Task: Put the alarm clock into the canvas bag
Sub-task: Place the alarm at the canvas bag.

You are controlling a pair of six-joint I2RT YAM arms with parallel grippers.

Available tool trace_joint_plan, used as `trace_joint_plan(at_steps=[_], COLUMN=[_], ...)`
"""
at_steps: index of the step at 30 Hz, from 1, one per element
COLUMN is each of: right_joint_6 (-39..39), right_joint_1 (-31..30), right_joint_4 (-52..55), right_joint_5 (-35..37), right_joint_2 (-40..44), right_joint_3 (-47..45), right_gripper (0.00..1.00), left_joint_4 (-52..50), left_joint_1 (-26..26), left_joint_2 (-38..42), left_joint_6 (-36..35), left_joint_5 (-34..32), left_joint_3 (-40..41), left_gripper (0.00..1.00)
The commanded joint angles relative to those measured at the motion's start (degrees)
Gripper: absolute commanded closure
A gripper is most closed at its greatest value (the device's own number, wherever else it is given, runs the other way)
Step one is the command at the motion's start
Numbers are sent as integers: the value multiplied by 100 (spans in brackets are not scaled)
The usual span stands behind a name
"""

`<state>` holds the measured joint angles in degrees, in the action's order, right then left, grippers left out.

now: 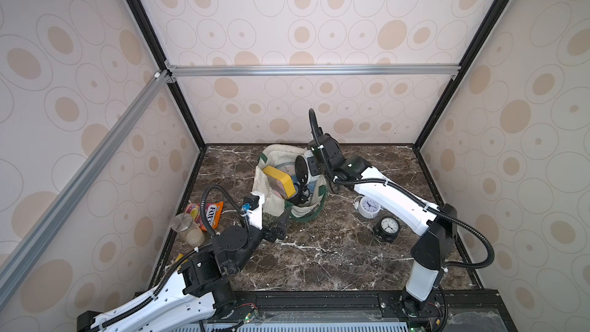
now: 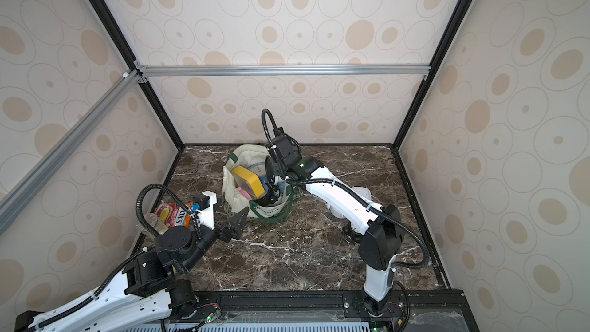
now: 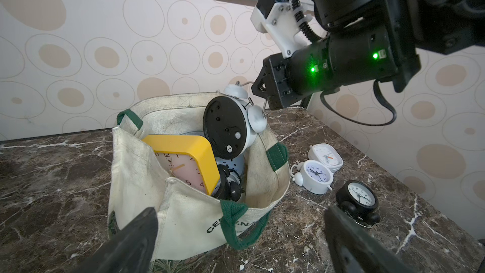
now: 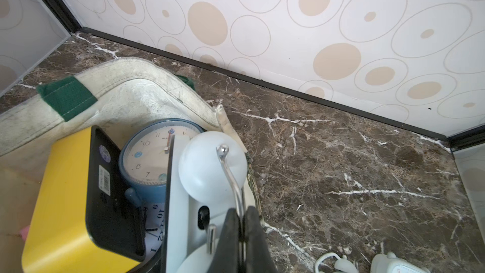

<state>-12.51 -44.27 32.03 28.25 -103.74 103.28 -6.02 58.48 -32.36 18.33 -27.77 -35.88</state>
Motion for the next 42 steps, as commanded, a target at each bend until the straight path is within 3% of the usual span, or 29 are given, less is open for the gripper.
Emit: trace_joint_plan(at_steps=[1, 5, 8, 11, 16, 18, 22, 26, 32, 37, 42], right_joint_6=[155, 95, -261, -445, -844, -974, -1132, -862, -297, -310, -287], right_joint_1=[59, -271, -333, -467, -455, -413, -229, -130, -42, 260, 517], right_joint_4=[-106, -26, 38, 193, -429, -367, -732, -939, -457, 347, 458], right_joint_5=[463, 126, -655, -929, -2541, -2856, -3403, -3327, -3347, -3376, -3269], right_joint_2=[-16, -260, -400, -592, -420, -479, -269, 263, 846, 993, 1449], right_joint_3=[408, 534, 448, 436, -208, -267, -865, -1205, -818, -384, -766], right_gripper=[100, 100, 100, 100, 96, 93, 82, 48, 16, 9, 8], left_joint_4=[162, 130, 67, -88, -154, -133, -109, -98, 25, 136, 84], left_joint_1=[-52, -55, -55, -50, -51, -56, -62, -64, -72, -73, -82], left_joint_2=[-15, -108, -108, -104, -84, -104, -104, -119, -243, -295, -378], left_joint_6=[117, 134, 242, 310, 299, 271, 220, 125, 128, 63, -59], left_joint_5=[-45, -111, -344, -636, -848, -850, -867, -897, -778, -644, -612], left_joint_3=[11, -31, -86, -195, -268, -302, -323, -314, -347, -323, -437], left_gripper=[2, 2, 2, 2, 2, 2, 2, 2, 2, 2, 2])
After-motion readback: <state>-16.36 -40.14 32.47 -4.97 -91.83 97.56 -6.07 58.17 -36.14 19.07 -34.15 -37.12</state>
